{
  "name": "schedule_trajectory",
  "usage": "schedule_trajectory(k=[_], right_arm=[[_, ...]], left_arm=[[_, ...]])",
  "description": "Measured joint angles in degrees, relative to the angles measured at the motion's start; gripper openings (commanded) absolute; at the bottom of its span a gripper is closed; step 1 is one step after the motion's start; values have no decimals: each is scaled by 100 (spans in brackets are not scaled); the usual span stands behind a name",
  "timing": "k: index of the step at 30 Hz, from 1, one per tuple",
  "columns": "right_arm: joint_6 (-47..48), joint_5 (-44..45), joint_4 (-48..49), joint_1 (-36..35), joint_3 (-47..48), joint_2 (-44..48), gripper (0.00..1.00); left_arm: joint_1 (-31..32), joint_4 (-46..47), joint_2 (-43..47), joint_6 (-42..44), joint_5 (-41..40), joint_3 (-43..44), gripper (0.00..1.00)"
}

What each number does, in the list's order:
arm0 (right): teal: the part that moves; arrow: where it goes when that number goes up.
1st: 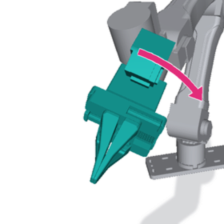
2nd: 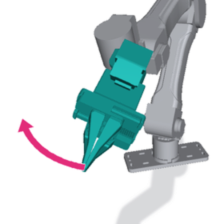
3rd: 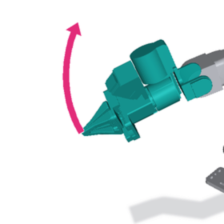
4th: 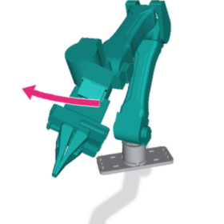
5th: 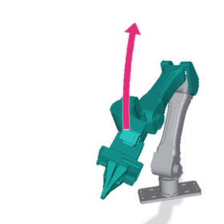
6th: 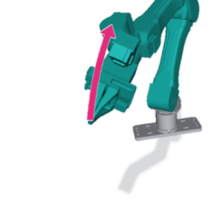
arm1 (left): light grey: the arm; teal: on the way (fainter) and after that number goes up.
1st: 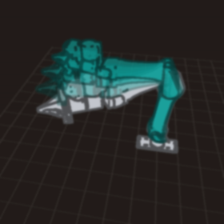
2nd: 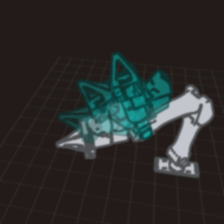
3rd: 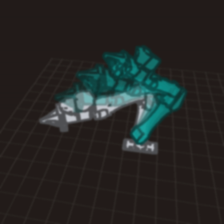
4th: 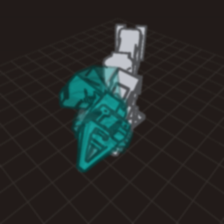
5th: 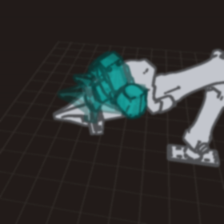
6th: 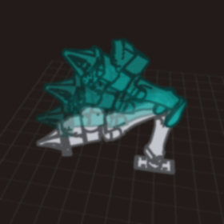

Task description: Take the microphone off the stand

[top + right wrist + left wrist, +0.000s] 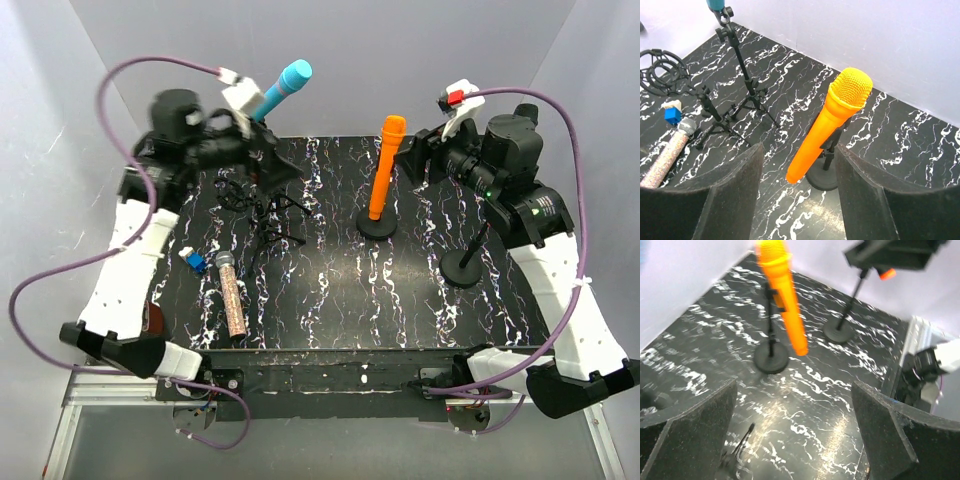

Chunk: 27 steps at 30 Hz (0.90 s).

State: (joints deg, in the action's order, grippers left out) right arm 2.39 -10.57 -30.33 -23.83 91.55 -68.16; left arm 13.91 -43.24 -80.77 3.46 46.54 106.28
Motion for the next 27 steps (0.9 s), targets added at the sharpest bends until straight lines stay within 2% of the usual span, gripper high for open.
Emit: schedule_trajectory(k=[6,9,12,17,22,25,27], right_arm=[[-378,240,0,37,42,22,66],[-442,415,39,96,-9,74,66],[-566,595,46,269,-144,219,66],[-699,793,79,455,-264,404,64],[-815,872,92,551,-413,474,63],[-848,872,138,608,-568,503,62],[-870,863,168,647,-697,520,62]], left_arm=[[2173,671,-450,623,-1121,-673,98],[2988,1340,-752,684,-2310,-1154,98],[3528,1996,-1038,669,-3440,-1521,98],[3965,3049,-1582,625,-4843,-1733,98],[4070,3696,-2162,601,-5884,-1703,97],[4017,3849,-2446,540,-6072,-1644,90],[3974,3856,-2516,481,-6063,-1622,81]])
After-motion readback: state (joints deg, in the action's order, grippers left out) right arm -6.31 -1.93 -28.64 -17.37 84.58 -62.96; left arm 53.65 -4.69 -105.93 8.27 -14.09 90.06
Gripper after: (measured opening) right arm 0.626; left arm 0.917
